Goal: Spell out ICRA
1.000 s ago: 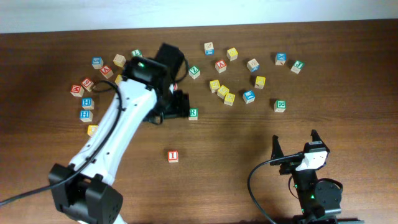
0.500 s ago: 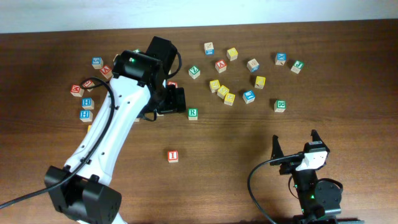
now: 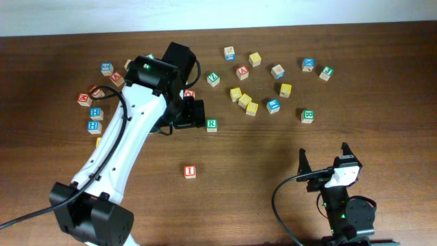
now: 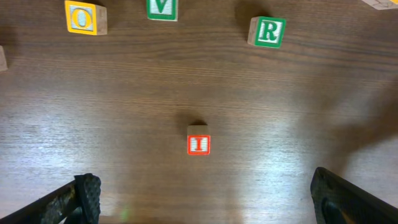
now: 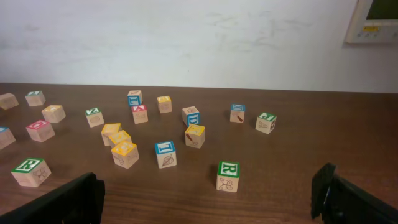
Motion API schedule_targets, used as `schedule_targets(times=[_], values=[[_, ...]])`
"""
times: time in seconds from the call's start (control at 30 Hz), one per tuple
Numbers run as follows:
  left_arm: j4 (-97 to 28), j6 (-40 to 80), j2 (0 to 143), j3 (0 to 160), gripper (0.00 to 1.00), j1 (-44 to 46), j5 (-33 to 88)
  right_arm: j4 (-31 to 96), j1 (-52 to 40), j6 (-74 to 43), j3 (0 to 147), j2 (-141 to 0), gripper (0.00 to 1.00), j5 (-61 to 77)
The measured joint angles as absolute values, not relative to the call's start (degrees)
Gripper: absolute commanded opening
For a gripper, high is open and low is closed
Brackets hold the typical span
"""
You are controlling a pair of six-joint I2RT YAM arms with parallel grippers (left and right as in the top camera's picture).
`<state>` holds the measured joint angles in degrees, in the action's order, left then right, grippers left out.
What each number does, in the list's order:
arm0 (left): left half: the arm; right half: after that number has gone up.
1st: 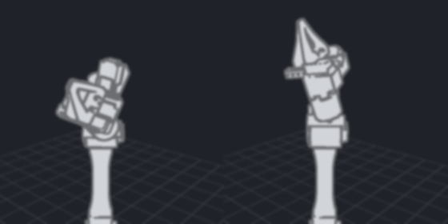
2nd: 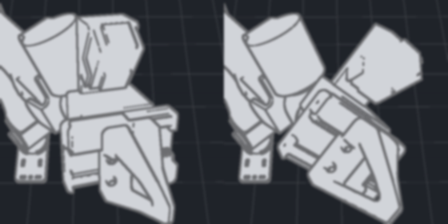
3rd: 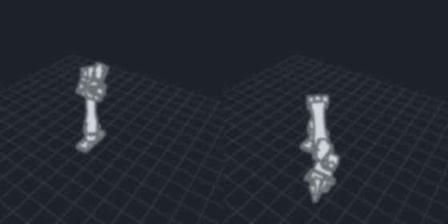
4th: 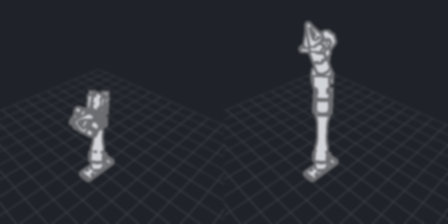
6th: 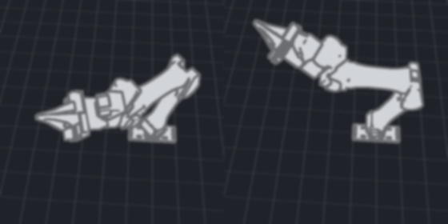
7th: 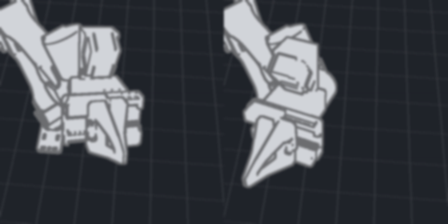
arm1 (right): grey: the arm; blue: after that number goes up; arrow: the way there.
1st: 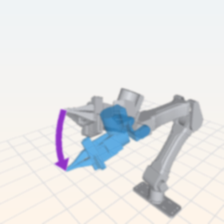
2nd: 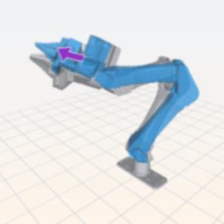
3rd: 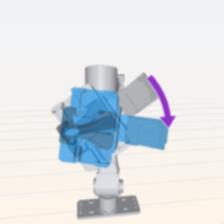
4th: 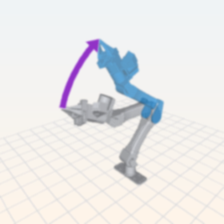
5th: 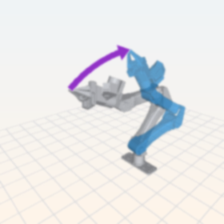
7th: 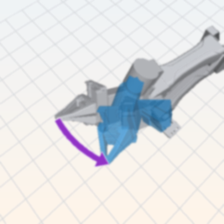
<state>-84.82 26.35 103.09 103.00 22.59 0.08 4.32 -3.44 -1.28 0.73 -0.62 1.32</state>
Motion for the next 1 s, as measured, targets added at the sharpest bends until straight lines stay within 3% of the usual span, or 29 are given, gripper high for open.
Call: schedule_targets(times=[0.33,1.0], values=[[-79.68,26.35,103.09,103.00,0.99,22.59,0.69,4.32,-3.44,-1.30,0.73,-0.62,0.98,1.32],[-81.65,26.35,103.09,103.00,0.98,22.59,0.45,4.32,-3.44,-1.32,0.73,-0.62,0.98,1.32]])
